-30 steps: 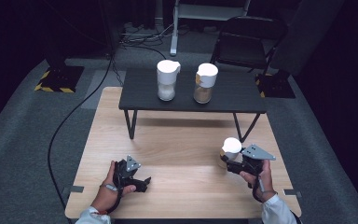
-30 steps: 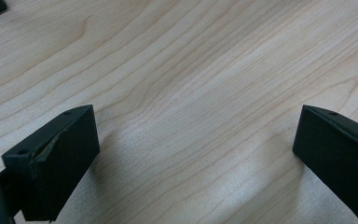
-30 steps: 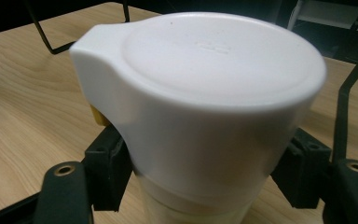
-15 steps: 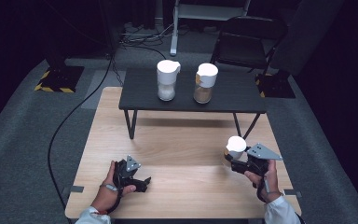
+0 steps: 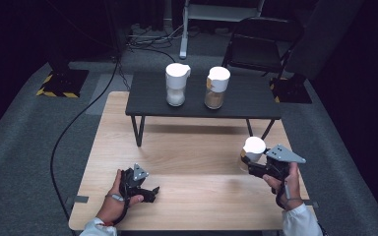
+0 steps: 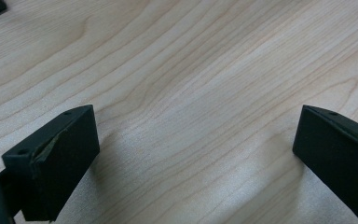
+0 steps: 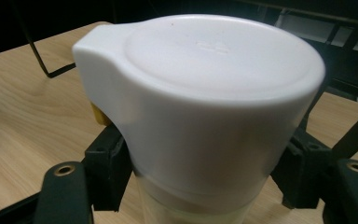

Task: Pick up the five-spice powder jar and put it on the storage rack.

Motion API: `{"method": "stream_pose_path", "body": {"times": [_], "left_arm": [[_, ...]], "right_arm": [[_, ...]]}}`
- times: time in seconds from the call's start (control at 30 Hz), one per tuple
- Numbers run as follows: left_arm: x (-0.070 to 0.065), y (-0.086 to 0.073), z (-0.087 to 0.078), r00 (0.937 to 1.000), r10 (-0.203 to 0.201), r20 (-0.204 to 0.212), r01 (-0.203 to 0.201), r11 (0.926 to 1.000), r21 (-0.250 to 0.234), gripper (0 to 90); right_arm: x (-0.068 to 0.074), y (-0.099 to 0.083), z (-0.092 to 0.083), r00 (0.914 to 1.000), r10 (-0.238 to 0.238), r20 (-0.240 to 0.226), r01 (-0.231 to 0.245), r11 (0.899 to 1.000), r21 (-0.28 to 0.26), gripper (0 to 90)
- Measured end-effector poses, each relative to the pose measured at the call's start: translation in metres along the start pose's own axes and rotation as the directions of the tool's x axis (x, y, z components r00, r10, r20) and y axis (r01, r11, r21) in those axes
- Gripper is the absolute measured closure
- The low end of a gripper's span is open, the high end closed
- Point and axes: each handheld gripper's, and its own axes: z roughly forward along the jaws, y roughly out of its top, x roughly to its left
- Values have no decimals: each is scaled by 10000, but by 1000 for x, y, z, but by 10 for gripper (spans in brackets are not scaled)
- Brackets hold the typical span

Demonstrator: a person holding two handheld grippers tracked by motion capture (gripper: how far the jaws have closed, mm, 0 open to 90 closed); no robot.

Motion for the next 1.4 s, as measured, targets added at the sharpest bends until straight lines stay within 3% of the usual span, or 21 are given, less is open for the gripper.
{"method": "stream_pose_path", "body": {"times": [0.47,0.8,1.4], "left_arm": [[0,0,0,10000,-6,6,6,10000,2,0],[0,0,0,10000,-8,8,8,10000,2,0],[0,0,0,10000,-6,9,6,10000,2,0]], "right_arm": [[1,30,-13,9993,-122,344,132,9995,-300,299],[2,65,-22,9971,-265,717,301,9983,-494,299],[-5,113,-18,9919,-329,1224,431,9957,-815,299]]}}
